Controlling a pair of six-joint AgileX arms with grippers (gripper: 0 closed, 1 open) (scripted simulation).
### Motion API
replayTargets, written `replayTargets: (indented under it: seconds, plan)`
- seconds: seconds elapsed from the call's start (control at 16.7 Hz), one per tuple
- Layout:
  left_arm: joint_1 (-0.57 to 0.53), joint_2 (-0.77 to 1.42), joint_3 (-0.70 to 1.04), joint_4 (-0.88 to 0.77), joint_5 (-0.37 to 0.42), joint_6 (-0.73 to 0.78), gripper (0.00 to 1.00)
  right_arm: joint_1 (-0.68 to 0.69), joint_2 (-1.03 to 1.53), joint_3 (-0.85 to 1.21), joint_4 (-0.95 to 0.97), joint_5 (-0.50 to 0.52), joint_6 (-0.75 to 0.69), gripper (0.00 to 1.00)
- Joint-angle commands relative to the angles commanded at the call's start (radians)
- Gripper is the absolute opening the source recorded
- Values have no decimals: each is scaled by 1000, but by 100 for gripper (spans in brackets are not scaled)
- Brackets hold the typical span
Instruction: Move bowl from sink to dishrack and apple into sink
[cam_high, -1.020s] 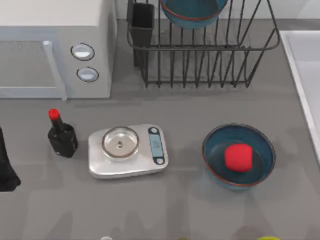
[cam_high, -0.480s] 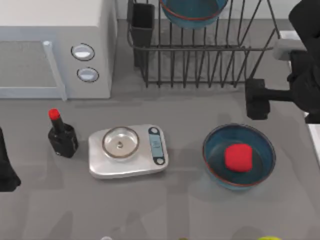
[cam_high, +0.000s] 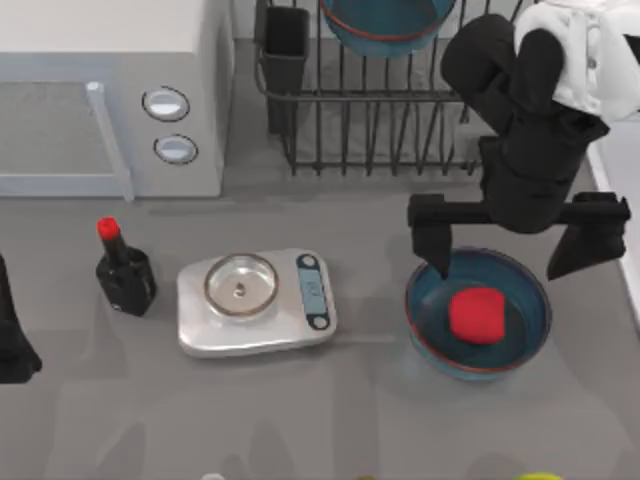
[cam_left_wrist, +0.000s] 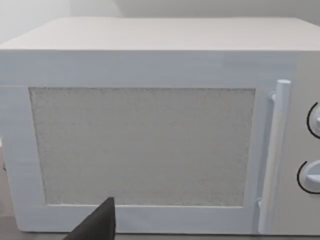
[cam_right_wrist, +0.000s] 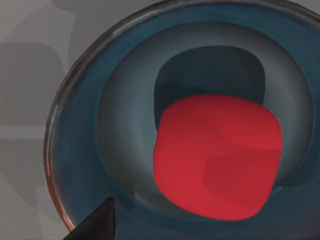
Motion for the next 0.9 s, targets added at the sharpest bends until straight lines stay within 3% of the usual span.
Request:
replayTargets:
  seconds: [0.42, 0.9]
  plan:
    - [0, 0, 0, 0, 0, 0, 100, -4, 11, -16, 18, 0, -1, 100]
    - [0, 0, 0, 0, 0, 0, 100, 1, 123, -203, 345, 1, 3, 100]
